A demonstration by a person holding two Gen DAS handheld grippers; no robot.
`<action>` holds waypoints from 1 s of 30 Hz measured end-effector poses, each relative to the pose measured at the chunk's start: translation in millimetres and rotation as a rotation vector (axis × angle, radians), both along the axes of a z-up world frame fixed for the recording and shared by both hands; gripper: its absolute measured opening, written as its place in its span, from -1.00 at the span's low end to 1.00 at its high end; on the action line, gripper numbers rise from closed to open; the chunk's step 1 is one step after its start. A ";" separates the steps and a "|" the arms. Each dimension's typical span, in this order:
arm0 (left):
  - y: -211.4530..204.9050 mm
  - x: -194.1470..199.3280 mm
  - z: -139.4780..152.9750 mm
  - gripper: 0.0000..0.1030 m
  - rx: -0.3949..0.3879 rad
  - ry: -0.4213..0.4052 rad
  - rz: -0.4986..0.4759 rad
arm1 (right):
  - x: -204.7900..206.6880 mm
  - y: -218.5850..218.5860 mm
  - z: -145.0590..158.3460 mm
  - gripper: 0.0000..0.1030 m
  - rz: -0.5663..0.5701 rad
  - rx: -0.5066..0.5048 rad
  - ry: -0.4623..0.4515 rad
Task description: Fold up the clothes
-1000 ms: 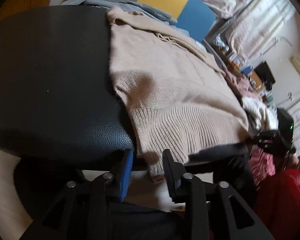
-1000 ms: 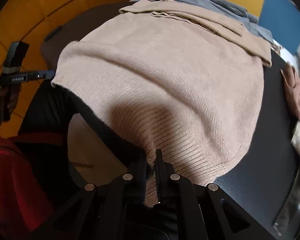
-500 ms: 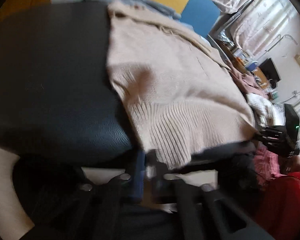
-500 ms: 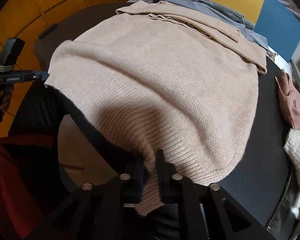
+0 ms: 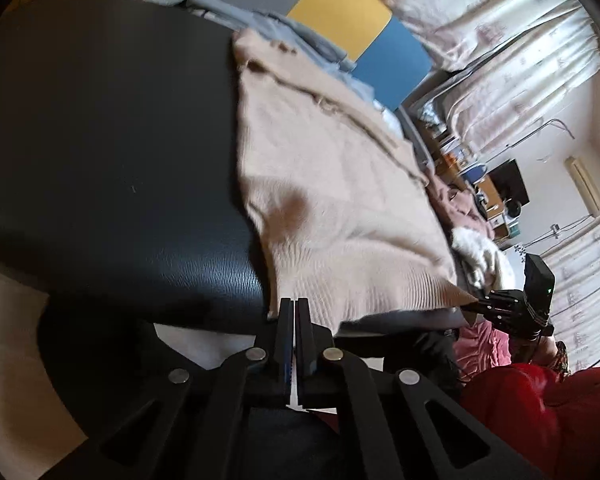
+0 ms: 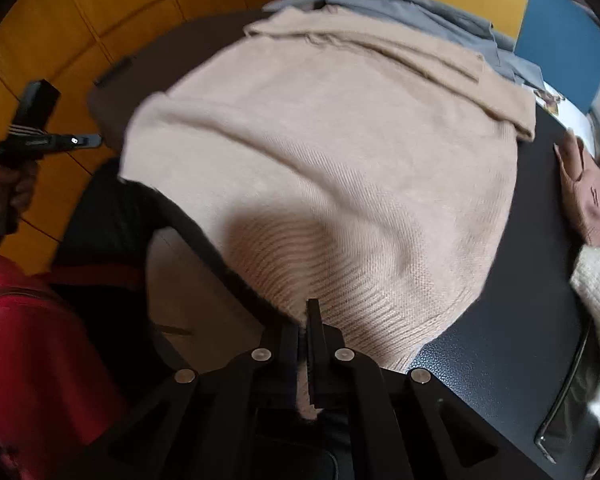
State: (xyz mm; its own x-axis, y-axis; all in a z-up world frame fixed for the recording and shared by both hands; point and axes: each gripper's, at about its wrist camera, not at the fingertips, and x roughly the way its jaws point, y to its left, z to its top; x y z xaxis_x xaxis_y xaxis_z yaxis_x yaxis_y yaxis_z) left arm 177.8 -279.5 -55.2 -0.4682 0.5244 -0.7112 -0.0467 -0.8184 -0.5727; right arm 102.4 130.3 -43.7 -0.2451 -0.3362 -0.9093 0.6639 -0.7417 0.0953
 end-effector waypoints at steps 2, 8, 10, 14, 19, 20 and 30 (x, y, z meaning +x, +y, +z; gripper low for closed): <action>2.2 -2.4 -4.3 -0.93 -0.014 -0.013 -0.007 | -0.4 2.0 4.4 -0.93 0.000 0.010 0.021; 41.7 -19.5 -49.1 -0.36 -0.129 -0.135 -0.077 | -9.9 9.4 -25.8 -0.94 -0.058 0.033 -0.046; 46.6 -20.0 -49.9 0.05 -0.092 -0.128 -0.088 | -7.9 9.5 -26.6 -0.94 -0.061 0.023 -0.047; 49.7 -21.9 -50.4 0.45 -0.027 -0.125 -0.078 | -10.1 9.1 -24.7 -0.94 -0.066 0.011 -0.042; 48.0 -21.7 -51.2 -0.16 -0.078 -0.163 -0.046 | -9.1 5.1 -23.4 -0.94 -0.060 0.012 -0.035; 44.9 -20.9 -53.1 -0.95 -0.089 -0.184 -0.047 | -9.5 5.8 -22.7 -0.94 -0.057 0.014 -0.034; 33.0 -14.3 -26.4 -0.93 0.032 -0.137 -0.116 | -9.6 7.4 0.0 -0.94 -0.029 0.013 0.006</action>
State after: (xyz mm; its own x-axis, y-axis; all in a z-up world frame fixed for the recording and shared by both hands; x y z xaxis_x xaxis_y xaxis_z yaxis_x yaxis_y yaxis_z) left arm 163.4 -246.5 -81.7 -0.3032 0.5929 -0.7460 -0.0592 -0.7931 -0.6062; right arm 92.7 137.7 -43.7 -0.2602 -0.3171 -0.9120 0.6423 -0.7620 0.0817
